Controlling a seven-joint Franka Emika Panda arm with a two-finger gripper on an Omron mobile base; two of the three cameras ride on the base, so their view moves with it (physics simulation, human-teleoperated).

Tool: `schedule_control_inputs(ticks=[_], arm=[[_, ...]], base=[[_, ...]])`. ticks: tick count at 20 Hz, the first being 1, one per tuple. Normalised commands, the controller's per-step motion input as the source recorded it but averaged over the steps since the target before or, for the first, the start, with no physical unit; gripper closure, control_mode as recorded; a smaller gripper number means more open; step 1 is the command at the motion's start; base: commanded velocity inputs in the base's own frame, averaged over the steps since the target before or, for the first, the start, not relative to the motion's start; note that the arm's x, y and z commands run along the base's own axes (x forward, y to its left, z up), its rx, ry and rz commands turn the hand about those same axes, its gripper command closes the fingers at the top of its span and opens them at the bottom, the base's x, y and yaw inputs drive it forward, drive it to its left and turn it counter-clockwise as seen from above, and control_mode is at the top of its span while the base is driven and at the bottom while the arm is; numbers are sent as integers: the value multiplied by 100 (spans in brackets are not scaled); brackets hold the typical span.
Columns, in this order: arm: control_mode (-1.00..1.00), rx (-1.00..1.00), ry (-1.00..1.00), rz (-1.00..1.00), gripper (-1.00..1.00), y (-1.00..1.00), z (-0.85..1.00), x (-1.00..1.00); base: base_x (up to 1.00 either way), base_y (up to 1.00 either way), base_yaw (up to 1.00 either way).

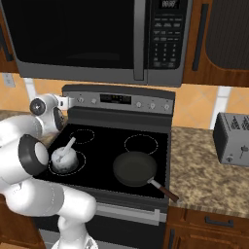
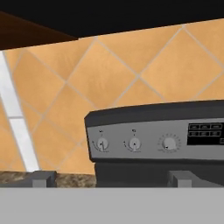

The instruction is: Pick the kettle from the counter and place it on a stove burner. Then turn the burner on.

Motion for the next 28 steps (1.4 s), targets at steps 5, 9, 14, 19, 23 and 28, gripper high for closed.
schedule_control_inputs(ticks=[5, 9, 14, 19, 23, 28], arm=[[-100, 0, 0, 0, -100, 0, 0, 4], [-100, 0, 0, 0, -100, 0, -2, 0], [-100, -1, 0, 0, -100, 0, -19, 0], [-100, -4, 0, -2, -100, 0, -24, 11], [-100, -1, 0, -4, -100, 0, -11, 20], [-100, 0, 1, -4, -100, 10, 0, 29]], base=[[0, 0, 0], [0, 0, 0], [0, 0, 0], [0, 0, 0], [0, 0, 0], [0, 0, 0]])
